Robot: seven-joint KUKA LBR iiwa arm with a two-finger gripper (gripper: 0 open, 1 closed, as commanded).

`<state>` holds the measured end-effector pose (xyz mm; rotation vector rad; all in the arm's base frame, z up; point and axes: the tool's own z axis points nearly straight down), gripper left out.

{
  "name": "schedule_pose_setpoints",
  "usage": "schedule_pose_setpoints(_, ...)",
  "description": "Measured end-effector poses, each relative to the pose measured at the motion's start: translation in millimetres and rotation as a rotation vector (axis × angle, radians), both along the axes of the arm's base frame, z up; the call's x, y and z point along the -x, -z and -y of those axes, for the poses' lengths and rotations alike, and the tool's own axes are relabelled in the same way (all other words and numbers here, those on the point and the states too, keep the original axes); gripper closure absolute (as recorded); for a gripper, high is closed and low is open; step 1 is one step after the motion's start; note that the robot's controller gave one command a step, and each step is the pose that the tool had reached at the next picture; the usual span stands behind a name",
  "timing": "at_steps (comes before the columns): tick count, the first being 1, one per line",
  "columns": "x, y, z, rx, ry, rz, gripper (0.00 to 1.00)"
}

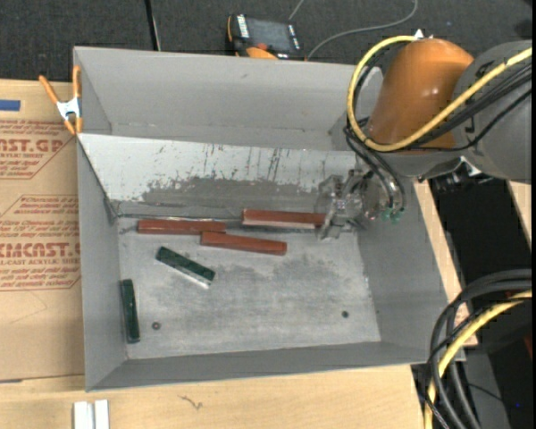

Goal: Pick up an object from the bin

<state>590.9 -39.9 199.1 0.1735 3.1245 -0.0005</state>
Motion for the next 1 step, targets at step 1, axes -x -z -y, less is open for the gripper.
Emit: schedule_pose_setpoints(1,51.6,-130.1,-11.2,0.000,-0.029,-0.001,1.00)
